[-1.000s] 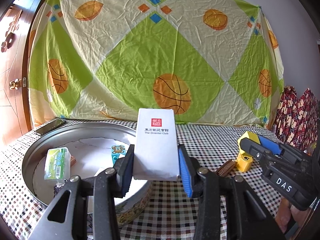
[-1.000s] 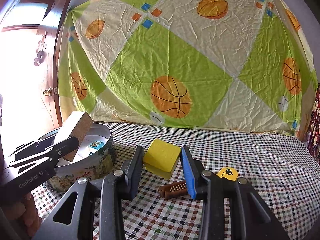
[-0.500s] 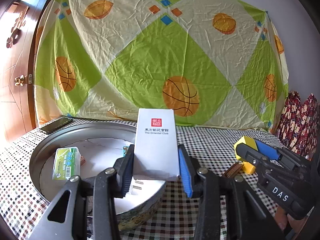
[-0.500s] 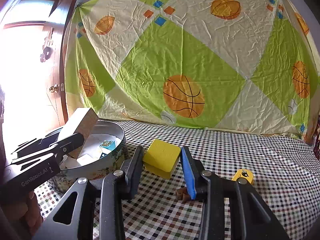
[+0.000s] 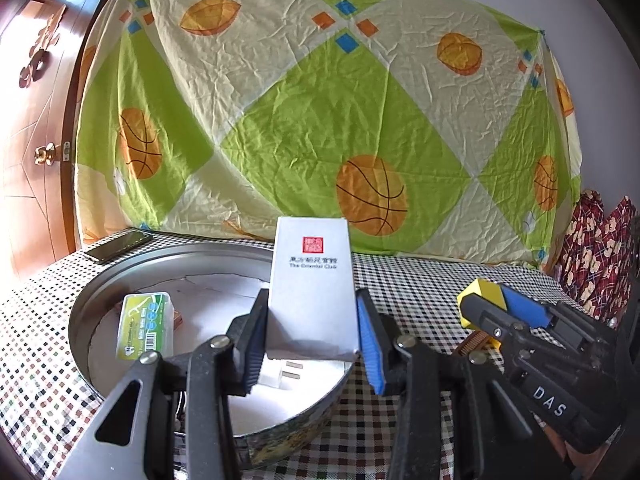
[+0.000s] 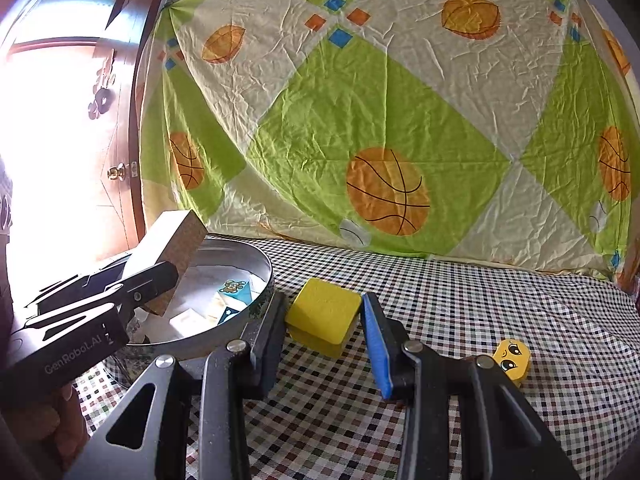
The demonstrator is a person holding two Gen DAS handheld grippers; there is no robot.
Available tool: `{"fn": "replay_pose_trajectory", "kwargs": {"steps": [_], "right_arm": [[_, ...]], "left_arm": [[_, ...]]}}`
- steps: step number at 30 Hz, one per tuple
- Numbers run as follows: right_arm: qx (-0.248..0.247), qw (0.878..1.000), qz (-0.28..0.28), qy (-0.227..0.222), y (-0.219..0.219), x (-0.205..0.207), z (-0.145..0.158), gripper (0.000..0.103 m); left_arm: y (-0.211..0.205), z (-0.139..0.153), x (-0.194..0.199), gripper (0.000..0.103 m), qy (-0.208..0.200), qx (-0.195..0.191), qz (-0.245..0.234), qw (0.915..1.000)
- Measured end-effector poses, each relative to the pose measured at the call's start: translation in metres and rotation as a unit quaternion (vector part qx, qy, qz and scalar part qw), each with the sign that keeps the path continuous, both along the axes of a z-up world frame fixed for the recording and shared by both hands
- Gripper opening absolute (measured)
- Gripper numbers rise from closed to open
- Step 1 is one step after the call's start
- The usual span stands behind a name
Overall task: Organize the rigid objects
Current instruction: 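Carry the white box with the left tool while the right tool carries the yellow block toward the tin, then lower the white box into the tin with the left tool while the right tool releases the yellow block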
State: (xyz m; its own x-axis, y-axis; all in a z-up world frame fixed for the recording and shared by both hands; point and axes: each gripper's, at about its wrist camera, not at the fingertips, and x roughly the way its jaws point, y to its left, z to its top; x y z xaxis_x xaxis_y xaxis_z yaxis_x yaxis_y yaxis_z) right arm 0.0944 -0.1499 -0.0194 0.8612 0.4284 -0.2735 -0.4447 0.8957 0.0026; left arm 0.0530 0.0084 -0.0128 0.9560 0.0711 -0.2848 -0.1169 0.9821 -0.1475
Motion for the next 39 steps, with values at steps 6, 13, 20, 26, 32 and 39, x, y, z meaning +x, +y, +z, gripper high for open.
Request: {"fn": "replay_pose_trajectory", "kwargs": {"steps": [6, 13, 20, 26, 32, 39], "right_arm": [[-0.005, 1.000, 0.008, 0.003, 0.011, 0.001, -0.001, 0.040], [-0.013, 1.000, 0.020, 0.003, 0.025, -0.001, -0.001, 0.040], [-0.018, 0.999, 0.027, 0.004, 0.037, -0.002, -0.001, 0.040], [-0.024, 0.999, 0.034, 0.004, 0.046, -0.003, -0.001, 0.040], [-0.029, 0.999, 0.040, 0.005, 0.055, -0.003, 0.000, 0.040], [-0.036, 0.998, 0.046, 0.004, 0.065, -0.003, 0.000, 0.040]], "left_arm": [[0.007, 0.001, -0.002, 0.040, -0.003, -0.002, 0.011, 0.9999], [0.016, 0.000, -0.002, 0.040, 0.002, -0.007, 0.017, 0.9998], [0.027, -0.002, -0.003, 0.040, 0.005, -0.012, 0.024, 0.9996], [0.036, -0.002, -0.003, 0.040, 0.007, -0.017, 0.029, 0.9994], [0.042, -0.003, -0.005, 0.040, 0.008, -0.019, 0.031, 0.9993], [0.054, -0.004, -0.004, 0.040, 0.016, -0.023, 0.040, 0.9988]]}}
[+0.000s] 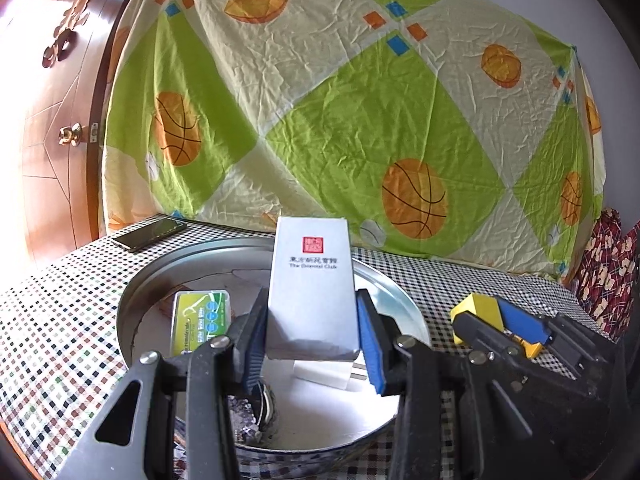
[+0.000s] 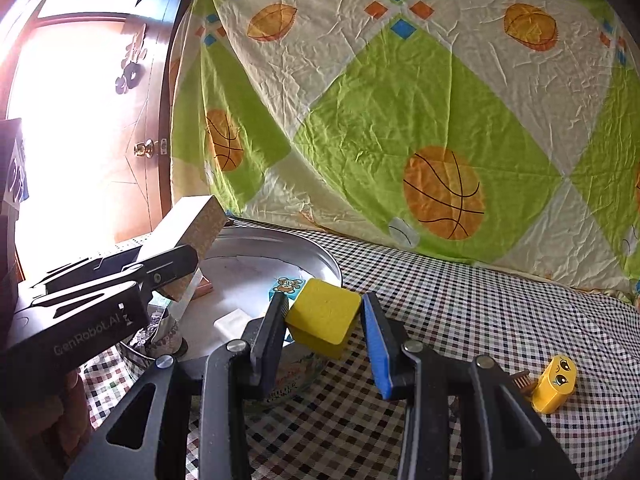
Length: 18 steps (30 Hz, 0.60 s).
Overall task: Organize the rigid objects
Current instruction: 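Lower the white box into the tin with the left tool while the right tool releases the yellow block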
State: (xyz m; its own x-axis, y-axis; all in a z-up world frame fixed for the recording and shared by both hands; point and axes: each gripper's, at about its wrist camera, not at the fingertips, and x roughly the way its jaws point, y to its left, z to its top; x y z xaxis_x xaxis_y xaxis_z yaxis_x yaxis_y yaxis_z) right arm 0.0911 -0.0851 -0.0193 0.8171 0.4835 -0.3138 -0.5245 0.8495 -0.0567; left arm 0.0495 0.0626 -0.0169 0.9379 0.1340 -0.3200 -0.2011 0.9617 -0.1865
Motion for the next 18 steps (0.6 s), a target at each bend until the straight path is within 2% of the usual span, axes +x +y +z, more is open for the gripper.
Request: {"fn": "replay_pose_trajectory", "kwargs": {"steps": [11, 18], "right_arm": [[-0.016, 1.000, 0.015, -0.004, 0.022, 0.003, 0.001, 0.040], [-0.022, 0.999, 0.031, 0.010, 0.039, 0.015, 0.005, 0.040]], "left_arm": [[0.021, -0.004, 0.003, 0.040, 0.020, -0.004, 0.017, 0.9997], [0.037, -0.008, 0.013, 0.040, 0.049, -0.010, 0.016, 0.9986]]}}
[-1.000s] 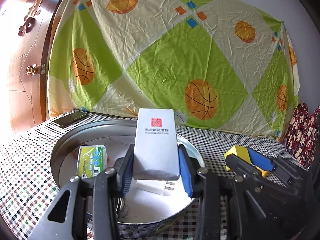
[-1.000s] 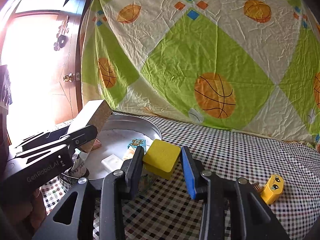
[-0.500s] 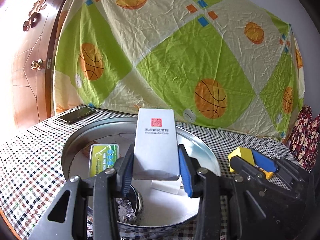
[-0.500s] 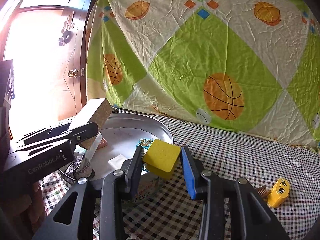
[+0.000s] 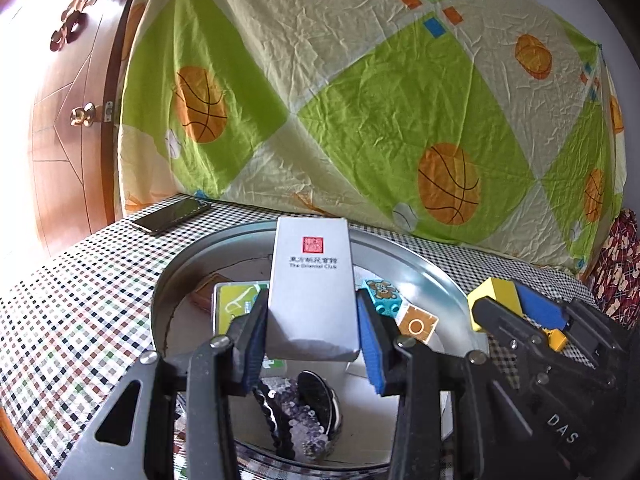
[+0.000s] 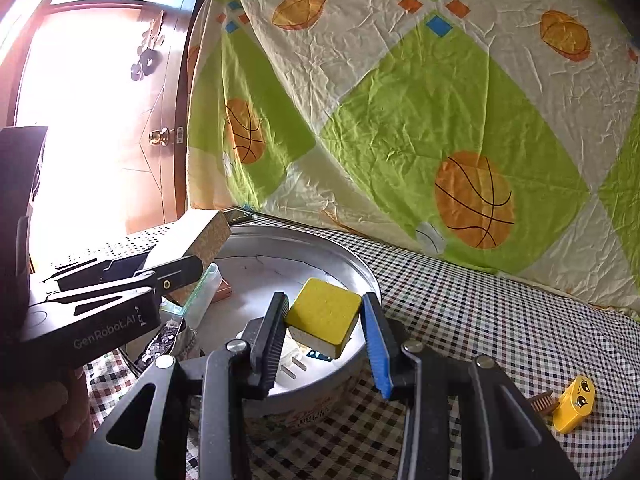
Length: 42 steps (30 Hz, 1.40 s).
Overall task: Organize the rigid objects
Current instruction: 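Lower the white box into the tin with the left tool while the right tool releases the yellow block, then grasp the yellow face block with the right tool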
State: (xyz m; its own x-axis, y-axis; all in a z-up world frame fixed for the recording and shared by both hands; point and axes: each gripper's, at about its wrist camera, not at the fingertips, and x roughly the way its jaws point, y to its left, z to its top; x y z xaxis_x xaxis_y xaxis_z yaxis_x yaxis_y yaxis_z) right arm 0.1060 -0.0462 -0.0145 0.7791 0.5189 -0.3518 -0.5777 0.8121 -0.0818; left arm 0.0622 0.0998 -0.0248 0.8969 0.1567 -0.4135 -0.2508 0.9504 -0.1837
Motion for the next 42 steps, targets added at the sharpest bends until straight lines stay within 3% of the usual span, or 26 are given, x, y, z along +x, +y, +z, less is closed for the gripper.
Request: {"fn": "replay_pose_trajectory", "kwargs": {"steps": [5, 18, 23, 25, 27, 33, 38, 42], "right_arm": [[-0.019, 1.000, 0.006, 0.016, 0.016, 0.018, 0.001, 0.040], [-0.042, 0.993, 0.031, 0.103, 0.053, 0.068, -0.011, 0.040], [-0.029, 0.994, 0.029, 0.105, 0.052, 0.074, -0.008, 0.050], [-0.020, 0.994, 0.025, 0.105, 0.043, 0.070, -0.005, 0.054], [-0.017, 0.995, 0.019, 0.099, 0.030, 0.064, -0.003, 0.056], [-0.015, 0.997, -0.022, 0.076, -0.032, 0.044, 0.000, 0.058], [0.010, 0.991, -0.108, 0.080, -0.104, 0.046, -0.002, 0.059], [0.011, 0.973, -0.209, 0.095, -0.159, 0.060, -0.011, 0.067]], "left_arm": [[0.011, 0.001, 0.011, 0.040, 0.023, -0.005, -0.008, 0.9997], [0.015, 0.001, 0.042, 0.042, 0.074, 0.035, -0.013, 0.9966], [0.016, 0.000, 0.038, 0.055, 0.071, 0.051, 0.002, 0.9962], [0.016, 0.001, 0.034, 0.068, 0.063, 0.047, 0.004, 0.9969], [0.016, 0.001, 0.027, 0.074, 0.055, 0.042, 0.006, 0.9976], [-0.014, 0.007, 0.015, 0.077, 0.029, 0.036, -0.022, 0.9987], [-0.066, 0.013, 0.020, 0.089, 0.016, 0.054, -0.072, 0.9959], [-0.111, 0.013, 0.034, 0.089, 0.024, 0.065, -0.117, 0.9907]]}}
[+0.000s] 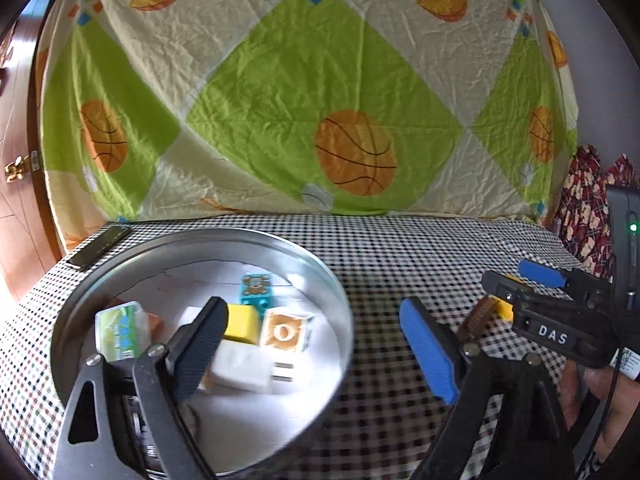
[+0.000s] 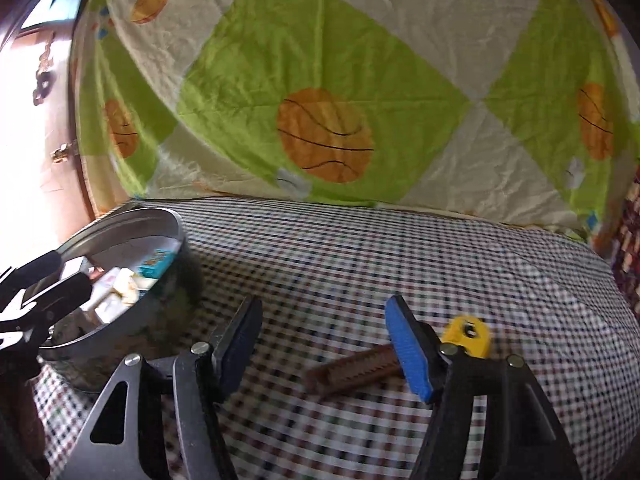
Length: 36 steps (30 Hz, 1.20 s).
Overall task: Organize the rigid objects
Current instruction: 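Grasp the yellow face block with the right tool, then grasp the brown comb with the left tool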
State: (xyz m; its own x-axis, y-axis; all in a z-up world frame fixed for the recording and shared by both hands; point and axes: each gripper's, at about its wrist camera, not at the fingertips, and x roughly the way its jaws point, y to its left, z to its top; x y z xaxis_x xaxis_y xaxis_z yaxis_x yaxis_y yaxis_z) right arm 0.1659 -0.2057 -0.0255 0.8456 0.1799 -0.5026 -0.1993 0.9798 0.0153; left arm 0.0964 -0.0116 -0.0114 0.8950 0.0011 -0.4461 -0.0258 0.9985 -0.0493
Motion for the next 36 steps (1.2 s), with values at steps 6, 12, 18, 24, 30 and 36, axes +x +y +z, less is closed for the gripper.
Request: {"fn": "replay_pose_trajectory", "kwargs": {"steps": [6, 12, 18, 24, 30, 36], "right_arm": [[0.018, 0.994, -0.077, 0.070, -0.048, 0.037, -0.019, 0.067], [0.012, 0.987, -0.092, 0.129, -0.052, 0.067, -0.033, 0.067], [0.027, 0.984, -0.090, 0.153, -0.063, 0.065, -0.041, 0.054], [0.028, 0.985, -0.081, 0.150, -0.073, 0.053, -0.040, 0.053], [0.007, 0.987, -0.064, 0.149, -0.081, 0.038, -0.040, 0.053], [0.021, 0.988, -0.073, 0.134, -0.096, 0.025, -0.035, 0.053]], "left_arm": [[-0.053, -0.005, 0.035, 0.098, 0.021, 0.014, -0.034, 0.9991], [-0.076, -0.014, 0.066, 0.098, 0.053, 0.027, -0.042, 0.9974], [-0.082, -0.021, 0.072, 0.098, 0.070, 0.017, -0.056, 0.9958], [-0.092, -0.029, 0.075, 0.098, 0.081, 0.017, -0.073, 0.9939], [-0.099, -0.030, 0.075, 0.098, 0.083, 0.022, -0.081, 0.9930], [-0.125, -0.030, 0.072, 0.098, 0.084, 0.047, -0.124, 0.9877]]}}
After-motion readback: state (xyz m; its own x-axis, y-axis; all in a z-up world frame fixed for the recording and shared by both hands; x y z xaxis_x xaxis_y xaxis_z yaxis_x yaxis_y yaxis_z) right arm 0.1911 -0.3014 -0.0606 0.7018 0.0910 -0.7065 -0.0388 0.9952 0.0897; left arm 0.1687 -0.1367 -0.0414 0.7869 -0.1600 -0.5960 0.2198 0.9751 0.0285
